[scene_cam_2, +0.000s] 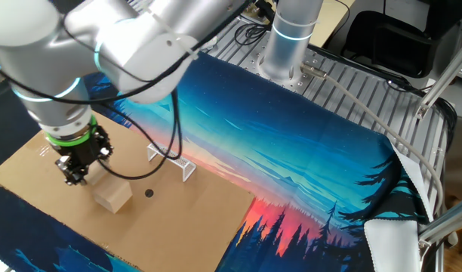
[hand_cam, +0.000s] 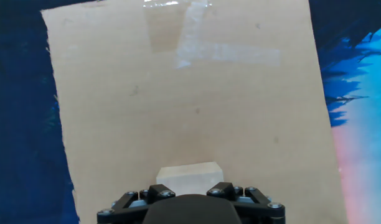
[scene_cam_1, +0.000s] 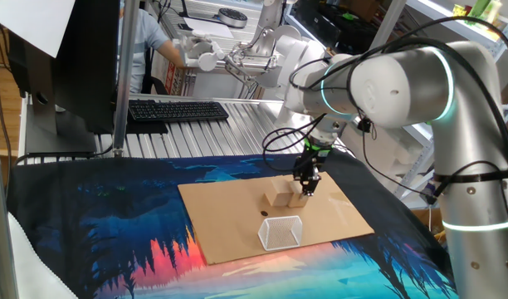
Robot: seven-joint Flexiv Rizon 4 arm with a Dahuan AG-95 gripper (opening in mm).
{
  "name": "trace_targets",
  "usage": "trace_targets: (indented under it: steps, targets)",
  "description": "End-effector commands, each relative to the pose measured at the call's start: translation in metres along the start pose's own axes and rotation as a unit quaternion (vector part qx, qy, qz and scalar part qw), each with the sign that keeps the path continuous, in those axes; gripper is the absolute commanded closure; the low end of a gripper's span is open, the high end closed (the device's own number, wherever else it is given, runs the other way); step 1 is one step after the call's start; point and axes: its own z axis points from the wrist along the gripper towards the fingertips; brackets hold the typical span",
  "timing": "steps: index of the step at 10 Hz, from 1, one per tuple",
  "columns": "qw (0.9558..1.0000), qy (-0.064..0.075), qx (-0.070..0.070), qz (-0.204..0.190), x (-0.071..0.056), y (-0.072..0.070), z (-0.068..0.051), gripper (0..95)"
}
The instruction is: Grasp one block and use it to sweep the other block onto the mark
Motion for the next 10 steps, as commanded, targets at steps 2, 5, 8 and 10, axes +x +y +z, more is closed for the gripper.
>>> trace_targets:
  steps: [2, 5, 8, 10]
  targets:
    - [1.0, -0.001, 0.002, 0.005, 0.0099, -0.0044, -0.0013, 95.0]
    - [1.0, 0.003, 0.0, 0.0, 0.0114, -0.0091, 0.0002, 95.0]
    - [0.9999, -0.012, -0.002, -0.007, 0.0105, -0.0076, 0.0001, 95.0]
    - [0.9999, -0.012, 0.003, -0.004, 0.0072, -0.0033, 0.0003, 95.0]
